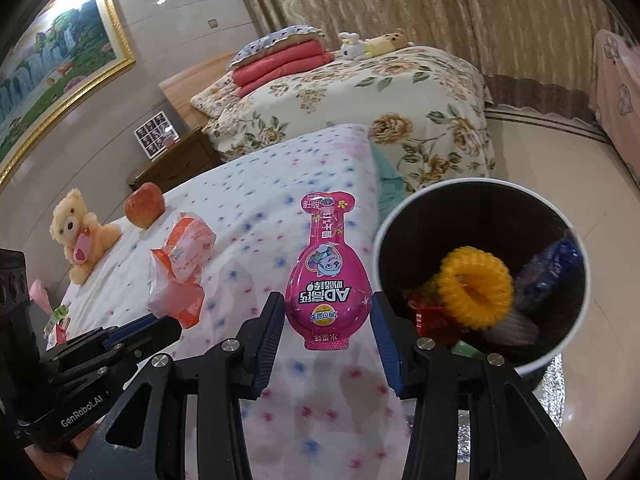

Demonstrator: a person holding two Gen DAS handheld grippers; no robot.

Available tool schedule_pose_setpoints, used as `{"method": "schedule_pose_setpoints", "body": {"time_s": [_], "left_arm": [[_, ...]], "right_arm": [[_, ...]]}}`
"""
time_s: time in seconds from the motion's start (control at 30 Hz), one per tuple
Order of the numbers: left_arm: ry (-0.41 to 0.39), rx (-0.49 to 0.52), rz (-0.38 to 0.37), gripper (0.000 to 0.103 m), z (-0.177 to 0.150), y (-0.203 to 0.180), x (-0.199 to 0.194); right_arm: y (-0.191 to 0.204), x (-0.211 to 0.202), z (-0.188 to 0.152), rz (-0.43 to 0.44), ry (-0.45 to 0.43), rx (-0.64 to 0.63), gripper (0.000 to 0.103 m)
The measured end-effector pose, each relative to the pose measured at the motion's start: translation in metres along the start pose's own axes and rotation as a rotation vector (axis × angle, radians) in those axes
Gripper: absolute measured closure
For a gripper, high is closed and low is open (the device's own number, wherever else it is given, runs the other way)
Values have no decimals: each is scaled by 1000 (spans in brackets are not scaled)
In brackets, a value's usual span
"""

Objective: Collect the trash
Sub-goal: 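Carry the plastic bag and pink bottle in both tools over the bin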

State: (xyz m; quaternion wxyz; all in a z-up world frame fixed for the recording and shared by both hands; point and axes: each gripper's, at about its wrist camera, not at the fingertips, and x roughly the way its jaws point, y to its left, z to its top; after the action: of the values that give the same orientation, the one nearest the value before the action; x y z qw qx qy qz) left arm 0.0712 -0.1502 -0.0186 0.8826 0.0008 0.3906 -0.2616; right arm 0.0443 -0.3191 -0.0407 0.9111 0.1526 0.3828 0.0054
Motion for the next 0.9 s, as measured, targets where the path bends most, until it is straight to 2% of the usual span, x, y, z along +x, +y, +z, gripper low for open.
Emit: {"method": "schedule_pose_setpoints", "body": {"time_s": [0.5,0.9], "left_arm": [[8,99,-50,86,9,-52,13],[19,135,-71,86,15,-73,23]], "right_arm": [[-45,-26,-3,-50,-39,83,58],[-67,-32,-3,-72,-51,127,58]]}}
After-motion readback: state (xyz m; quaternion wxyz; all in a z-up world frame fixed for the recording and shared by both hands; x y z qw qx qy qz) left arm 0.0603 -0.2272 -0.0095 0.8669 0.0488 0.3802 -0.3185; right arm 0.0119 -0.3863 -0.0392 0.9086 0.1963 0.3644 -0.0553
